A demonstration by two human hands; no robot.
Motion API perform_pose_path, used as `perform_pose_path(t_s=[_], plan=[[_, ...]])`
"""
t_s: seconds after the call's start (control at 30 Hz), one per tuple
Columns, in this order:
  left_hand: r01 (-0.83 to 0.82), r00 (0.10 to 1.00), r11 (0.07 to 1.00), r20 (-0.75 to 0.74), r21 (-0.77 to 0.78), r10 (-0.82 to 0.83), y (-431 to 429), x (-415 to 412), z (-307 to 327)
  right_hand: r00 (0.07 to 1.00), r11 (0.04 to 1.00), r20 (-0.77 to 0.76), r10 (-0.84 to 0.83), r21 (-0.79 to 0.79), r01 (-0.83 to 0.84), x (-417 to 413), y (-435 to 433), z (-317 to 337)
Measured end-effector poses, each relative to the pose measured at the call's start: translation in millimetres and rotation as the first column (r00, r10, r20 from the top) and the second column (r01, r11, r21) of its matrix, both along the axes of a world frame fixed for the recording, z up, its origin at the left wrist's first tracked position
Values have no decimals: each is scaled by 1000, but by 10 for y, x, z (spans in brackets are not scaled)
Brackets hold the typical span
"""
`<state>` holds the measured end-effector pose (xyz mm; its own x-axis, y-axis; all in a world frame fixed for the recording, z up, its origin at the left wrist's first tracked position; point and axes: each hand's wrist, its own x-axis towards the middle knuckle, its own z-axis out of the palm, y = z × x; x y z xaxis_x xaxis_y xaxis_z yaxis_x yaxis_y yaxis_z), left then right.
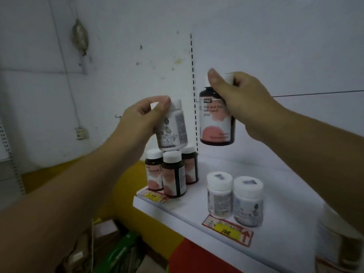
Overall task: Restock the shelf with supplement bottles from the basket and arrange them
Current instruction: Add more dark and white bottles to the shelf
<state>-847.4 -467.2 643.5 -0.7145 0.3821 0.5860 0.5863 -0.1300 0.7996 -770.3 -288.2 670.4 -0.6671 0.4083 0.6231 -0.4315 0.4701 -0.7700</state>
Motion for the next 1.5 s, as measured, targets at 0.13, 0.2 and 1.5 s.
perform_pose_path(t_s=[0.13,0.2,1.5], plan=[[42,999,999,-28,3,-42,-60,-816,131,993,993,57,-103,55,100,-750,176,52],[77,997,997,-29,1,-77,-85,-1183,137,986,991,111,-127,58,121,-1142,229,18],[203,933,826,-154,-525,-326,1028,-605,109,500,368,275,-821,925,95,-265,750,-228]])
